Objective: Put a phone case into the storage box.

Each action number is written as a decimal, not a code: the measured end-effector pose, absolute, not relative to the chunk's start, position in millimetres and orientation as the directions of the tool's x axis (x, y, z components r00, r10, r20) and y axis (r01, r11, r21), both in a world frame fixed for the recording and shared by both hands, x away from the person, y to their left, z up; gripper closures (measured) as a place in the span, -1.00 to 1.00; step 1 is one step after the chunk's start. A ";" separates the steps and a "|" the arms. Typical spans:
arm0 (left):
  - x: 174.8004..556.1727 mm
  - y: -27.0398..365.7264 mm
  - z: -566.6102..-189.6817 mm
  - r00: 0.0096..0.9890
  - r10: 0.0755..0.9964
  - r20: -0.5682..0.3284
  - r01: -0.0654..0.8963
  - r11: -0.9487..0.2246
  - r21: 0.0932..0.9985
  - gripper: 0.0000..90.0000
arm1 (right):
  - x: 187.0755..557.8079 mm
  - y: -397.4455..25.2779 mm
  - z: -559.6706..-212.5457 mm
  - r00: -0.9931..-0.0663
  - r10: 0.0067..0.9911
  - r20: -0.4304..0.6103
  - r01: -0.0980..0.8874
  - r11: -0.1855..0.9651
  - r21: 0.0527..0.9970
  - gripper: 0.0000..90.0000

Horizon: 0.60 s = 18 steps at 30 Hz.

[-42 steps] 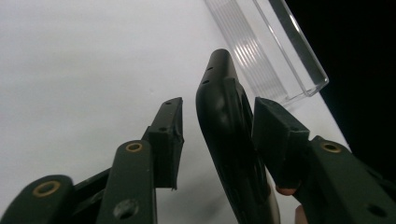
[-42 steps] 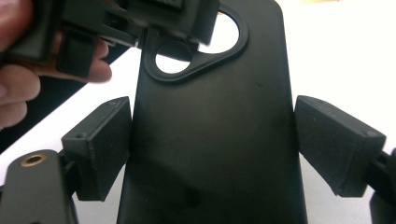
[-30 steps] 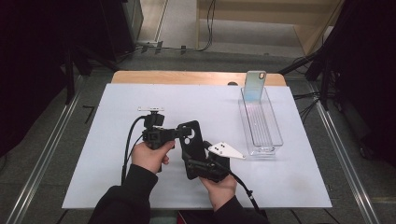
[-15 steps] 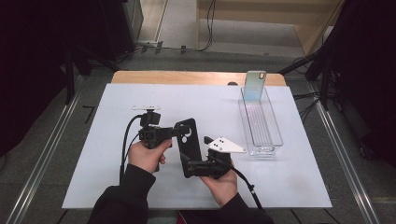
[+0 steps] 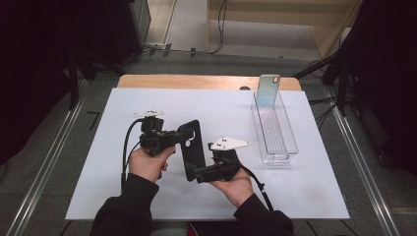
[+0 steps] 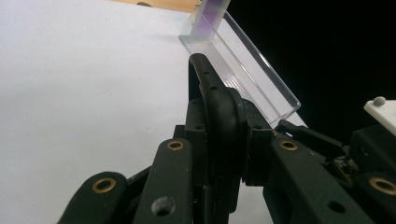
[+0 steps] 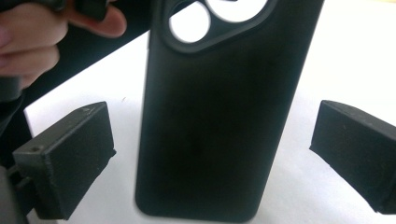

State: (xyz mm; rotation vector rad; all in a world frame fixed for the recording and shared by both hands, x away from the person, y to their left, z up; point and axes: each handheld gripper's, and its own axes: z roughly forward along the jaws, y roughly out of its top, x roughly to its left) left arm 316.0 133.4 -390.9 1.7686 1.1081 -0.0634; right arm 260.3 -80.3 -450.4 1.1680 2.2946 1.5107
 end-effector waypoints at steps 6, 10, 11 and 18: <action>314.9 139.8 -390.5 0.622 0.635 -0.459 0.647 -0.087 0.757 0.73 | 260.9 -88.1 -452.2 -0.745 0.613 0.263 0.530 0.304 0.792 -1.00; 313.6 141.6 -389.6 0.644 0.635 -0.428 0.616 -0.097 0.782 0.72 | 262.2 -93.3 -452.1 -0.761 0.590 0.270 0.536 0.337 0.774 -1.00; 313.2 141.8 -389.7 0.646 0.633 -0.426 0.611 -0.095 0.786 0.72 | 262.6 -93.9 -451.8 -0.768 0.584 0.264 0.529 0.345 0.775 -1.00; 307.4 140.3 -389.5 0.693 0.621 -0.365 0.550 -0.129 0.825 0.72 | 262.3 -108.8 -449.8 -0.809 0.540 0.234 0.497 0.415 0.762 -1.00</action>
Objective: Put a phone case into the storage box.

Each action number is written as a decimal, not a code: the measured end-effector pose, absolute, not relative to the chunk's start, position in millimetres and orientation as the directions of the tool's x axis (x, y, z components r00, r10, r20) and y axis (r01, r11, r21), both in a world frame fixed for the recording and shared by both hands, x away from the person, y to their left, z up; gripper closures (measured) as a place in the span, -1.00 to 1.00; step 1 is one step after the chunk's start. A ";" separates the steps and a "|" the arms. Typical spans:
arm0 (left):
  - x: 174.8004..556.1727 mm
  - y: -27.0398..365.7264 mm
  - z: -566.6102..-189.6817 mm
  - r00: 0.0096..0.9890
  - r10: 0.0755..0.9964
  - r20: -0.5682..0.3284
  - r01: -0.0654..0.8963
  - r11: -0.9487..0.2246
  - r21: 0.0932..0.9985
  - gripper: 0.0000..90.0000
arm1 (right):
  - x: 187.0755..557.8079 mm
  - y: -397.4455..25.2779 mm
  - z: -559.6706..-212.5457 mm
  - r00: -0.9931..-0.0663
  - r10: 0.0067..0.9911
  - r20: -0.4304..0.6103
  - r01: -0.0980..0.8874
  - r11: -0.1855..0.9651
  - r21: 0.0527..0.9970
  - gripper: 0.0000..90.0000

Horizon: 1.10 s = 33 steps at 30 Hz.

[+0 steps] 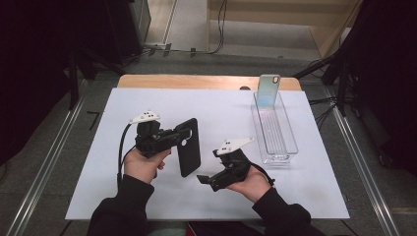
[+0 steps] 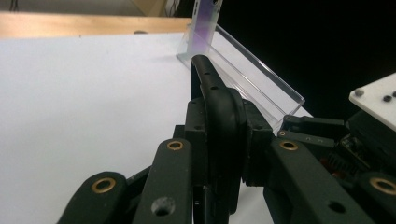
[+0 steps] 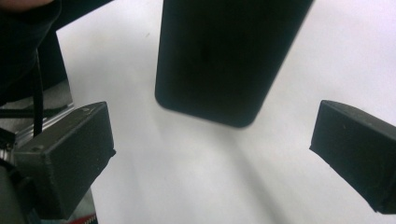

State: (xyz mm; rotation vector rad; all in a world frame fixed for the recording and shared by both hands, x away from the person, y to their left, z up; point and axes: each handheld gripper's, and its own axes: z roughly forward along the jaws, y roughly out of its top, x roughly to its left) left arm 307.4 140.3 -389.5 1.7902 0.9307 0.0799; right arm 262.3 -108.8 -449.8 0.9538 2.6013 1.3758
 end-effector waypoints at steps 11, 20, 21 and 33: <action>300.3 130.4 -395.9 0.747 0.605 -0.275 0.462 -0.177 0.869 0.72 | 262.7 -129.7 -452.0 -0.801 0.555 0.223 0.495 0.407 0.768 -1.00; 297.8 118.9 -404.6 0.739 0.609 -0.288 0.475 -0.166 0.864 0.72 | 265.5 -133.5 -446.4 -0.763 0.605 0.226 0.506 0.343 0.791 -1.00; 297.4 117.8 -405.3 0.738 0.610 -0.288 0.473 -0.165 0.865 0.72 | 264.9 -133.8 -445.1 -0.756 0.613 0.230 0.509 0.330 0.795 -1.00; 291.2 107.7 -406.8 0.735 0.597 -0.322 0.496 -0.150 0.855 0.72 | 258.6 -127.4 -434.8 -0.703 0.672 0.234 0.510 0.247 0.824 -1.00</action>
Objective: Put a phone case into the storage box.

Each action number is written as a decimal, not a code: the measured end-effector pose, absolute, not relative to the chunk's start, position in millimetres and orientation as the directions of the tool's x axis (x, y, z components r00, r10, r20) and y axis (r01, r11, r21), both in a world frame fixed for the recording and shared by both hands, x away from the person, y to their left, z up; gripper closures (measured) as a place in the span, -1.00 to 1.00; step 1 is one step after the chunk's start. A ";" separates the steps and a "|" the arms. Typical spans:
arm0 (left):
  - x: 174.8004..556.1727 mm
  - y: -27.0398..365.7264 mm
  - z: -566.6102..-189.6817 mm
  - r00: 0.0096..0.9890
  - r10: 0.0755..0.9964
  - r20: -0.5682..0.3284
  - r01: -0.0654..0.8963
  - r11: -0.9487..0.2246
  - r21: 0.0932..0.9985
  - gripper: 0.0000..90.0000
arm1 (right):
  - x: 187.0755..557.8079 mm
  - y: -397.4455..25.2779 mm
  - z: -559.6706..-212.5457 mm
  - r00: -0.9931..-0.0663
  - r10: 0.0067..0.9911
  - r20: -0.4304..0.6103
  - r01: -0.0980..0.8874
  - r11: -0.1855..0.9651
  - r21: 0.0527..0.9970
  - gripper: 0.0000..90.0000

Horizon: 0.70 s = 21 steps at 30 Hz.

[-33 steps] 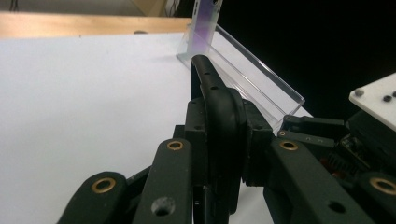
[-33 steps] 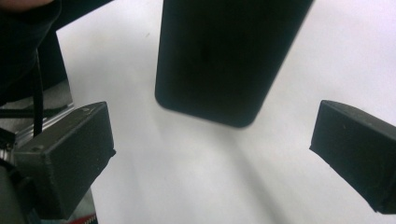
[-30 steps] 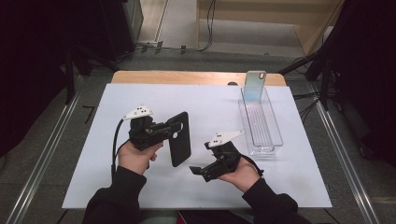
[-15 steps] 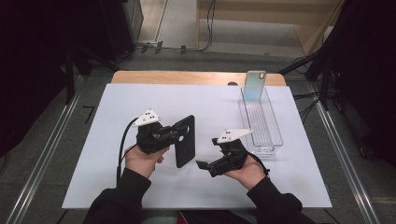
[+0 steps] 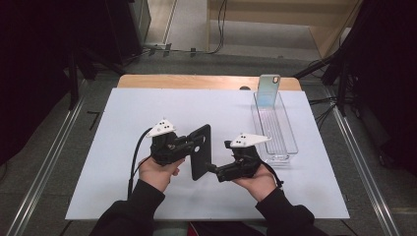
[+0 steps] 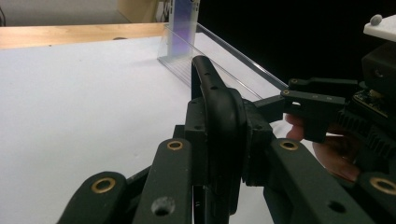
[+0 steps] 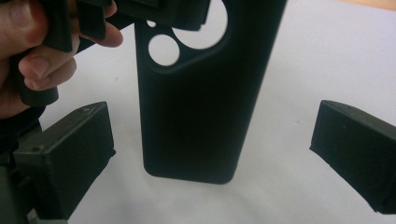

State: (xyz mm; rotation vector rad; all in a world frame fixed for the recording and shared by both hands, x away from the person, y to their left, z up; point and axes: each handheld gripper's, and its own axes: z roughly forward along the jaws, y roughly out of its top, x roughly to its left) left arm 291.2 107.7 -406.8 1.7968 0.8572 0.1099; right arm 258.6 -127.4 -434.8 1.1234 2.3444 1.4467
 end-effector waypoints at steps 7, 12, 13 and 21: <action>288.7 106.3 -404.8 0.738 0.588 -0.330 0.500 -0.148 0.853 0.72 | 257.6 -120.3 -432.1 -0.674 0.694 0.253 0.519 0.202 0.830 -1.00; 283.6 100.0 -403.9 0.744 0.584 -0.325 0.495 -0.154 0.855 0.72 | 260.7 -116.4 -432.9 -0.649 0.707 0.283 0.540 0.166 0.825 -1.00; 283.2 99.2 -404.0 0.746 0.581 -0.325 0.495 -0.157 0.855 0.72 | 261.4 -115.5 -433.3 -0.644 0.709 0.287 0.543 0.159 0.825 -1.00; 279.3 92.7 -404.7 0.743 0.582 -0.331 0.509 -0.170 0.844 0.72 | 262.6 -109.7 -434.7 -0.633 0.717 0.290 0.544 0.146 0.826 -1.00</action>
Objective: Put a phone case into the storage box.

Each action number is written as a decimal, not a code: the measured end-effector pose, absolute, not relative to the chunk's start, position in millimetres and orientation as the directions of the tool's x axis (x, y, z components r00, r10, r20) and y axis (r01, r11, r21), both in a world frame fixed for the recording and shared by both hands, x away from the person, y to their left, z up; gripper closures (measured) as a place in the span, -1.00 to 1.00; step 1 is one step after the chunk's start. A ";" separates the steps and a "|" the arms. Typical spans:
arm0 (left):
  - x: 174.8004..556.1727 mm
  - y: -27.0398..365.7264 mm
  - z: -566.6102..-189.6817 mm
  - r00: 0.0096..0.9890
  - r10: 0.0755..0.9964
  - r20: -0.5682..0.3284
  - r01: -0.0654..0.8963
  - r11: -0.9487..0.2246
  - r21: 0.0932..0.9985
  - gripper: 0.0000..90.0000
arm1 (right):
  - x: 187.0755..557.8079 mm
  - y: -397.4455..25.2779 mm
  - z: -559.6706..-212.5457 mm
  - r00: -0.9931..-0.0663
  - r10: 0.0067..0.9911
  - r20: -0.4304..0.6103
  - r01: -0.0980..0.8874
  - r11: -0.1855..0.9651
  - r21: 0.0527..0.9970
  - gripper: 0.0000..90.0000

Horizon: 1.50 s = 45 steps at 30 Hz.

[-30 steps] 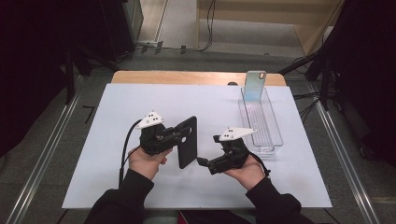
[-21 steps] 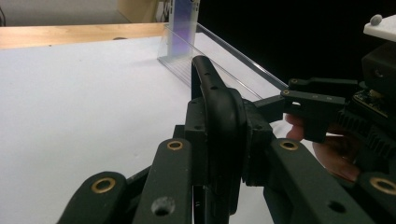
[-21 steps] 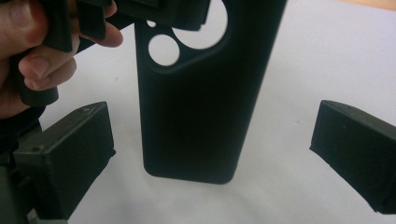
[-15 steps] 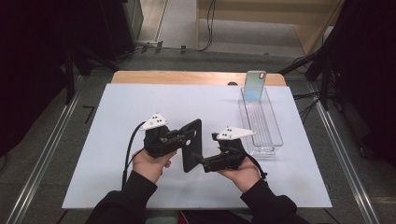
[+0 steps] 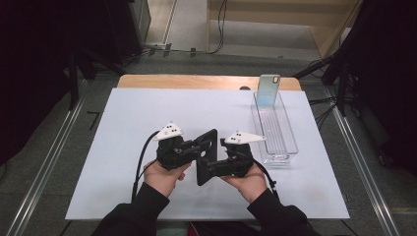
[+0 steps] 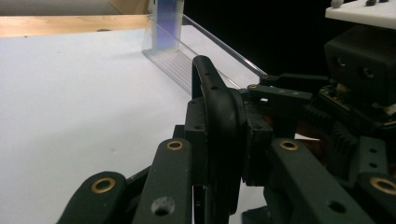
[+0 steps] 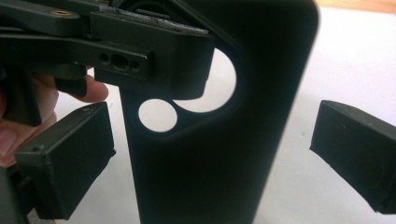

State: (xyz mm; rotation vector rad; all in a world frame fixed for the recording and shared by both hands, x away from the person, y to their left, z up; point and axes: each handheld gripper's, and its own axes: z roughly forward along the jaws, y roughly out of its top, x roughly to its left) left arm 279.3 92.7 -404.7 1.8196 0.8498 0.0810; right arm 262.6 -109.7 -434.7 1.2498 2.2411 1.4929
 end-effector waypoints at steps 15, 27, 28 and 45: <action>274.4 88.0 -402.6 0.748 0.566 -0.347 0.514 -0.164 0.842 0.62 | 262.5 -109.6 -432.8 -0.640 0.712 0.287 0.542 0.154 0.826 -0.74; 276.9 96.3 -394.2 0.731 0.550 -0.405 0.562 -0.148 0.814 0.04 | 268.4 -120.7 -432.7 -0.616 0.737 0.277 0.552 0.154 0.820 -0.74; 277.3 97.9 -393.7 0.730 0.550 -0.406 0.564 -0.150 0.812 0.03 | 268.9 -121.8 -432.5 -0.616 0.739 0.274 0.551 0.155 0.820 -0.74; 284.8 118.0 -400.3 0.782 0.451 -0.431 0.587 -0.299 0.752 -0.26 | 276.8 -141.6 -430.7 -0.654 0.716 0.246 0.526 0.197 0.827 -0.74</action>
